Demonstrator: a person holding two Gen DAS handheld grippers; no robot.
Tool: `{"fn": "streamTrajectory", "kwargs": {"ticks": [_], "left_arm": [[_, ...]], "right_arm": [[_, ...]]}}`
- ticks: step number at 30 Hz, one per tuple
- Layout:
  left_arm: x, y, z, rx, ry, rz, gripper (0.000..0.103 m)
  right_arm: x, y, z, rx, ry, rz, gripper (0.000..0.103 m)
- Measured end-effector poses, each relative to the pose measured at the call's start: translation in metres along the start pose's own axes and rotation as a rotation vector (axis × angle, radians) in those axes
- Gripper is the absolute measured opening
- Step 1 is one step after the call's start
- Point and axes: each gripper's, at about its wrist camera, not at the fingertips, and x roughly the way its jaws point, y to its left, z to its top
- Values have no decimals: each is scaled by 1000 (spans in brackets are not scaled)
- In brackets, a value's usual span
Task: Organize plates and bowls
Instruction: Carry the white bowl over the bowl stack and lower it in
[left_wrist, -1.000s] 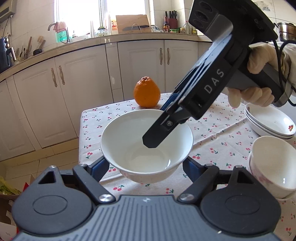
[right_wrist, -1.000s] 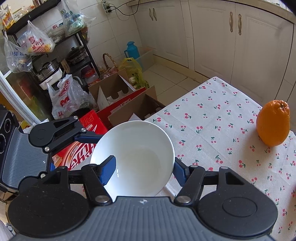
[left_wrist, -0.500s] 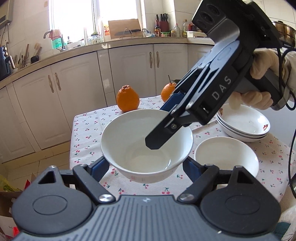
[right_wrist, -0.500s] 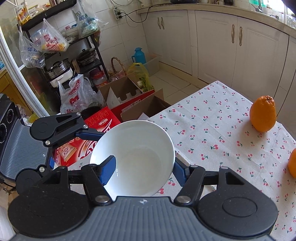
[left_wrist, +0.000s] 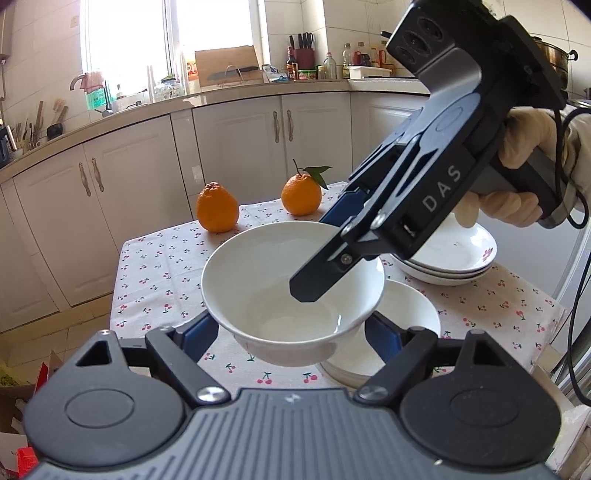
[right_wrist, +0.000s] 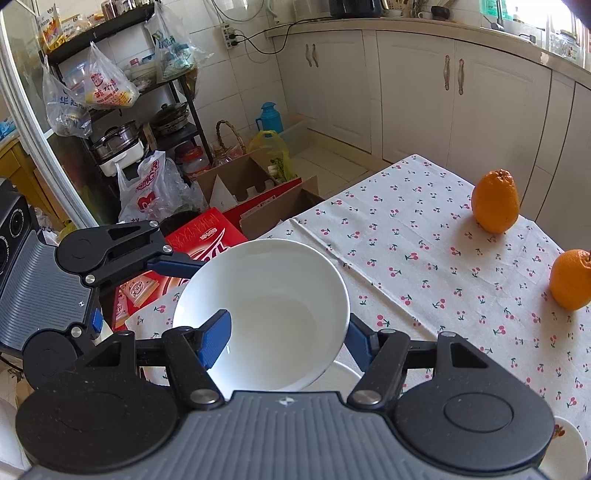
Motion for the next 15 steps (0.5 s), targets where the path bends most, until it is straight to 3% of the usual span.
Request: {"fn": "streamTrajectory", "kwargs": {"ticks": [15], "left_arm": [[13, -34, 0, 32, 22, -70, 86]], "right_arm": [[-21, -13, -41, 74, -13, -36, 72]]}}
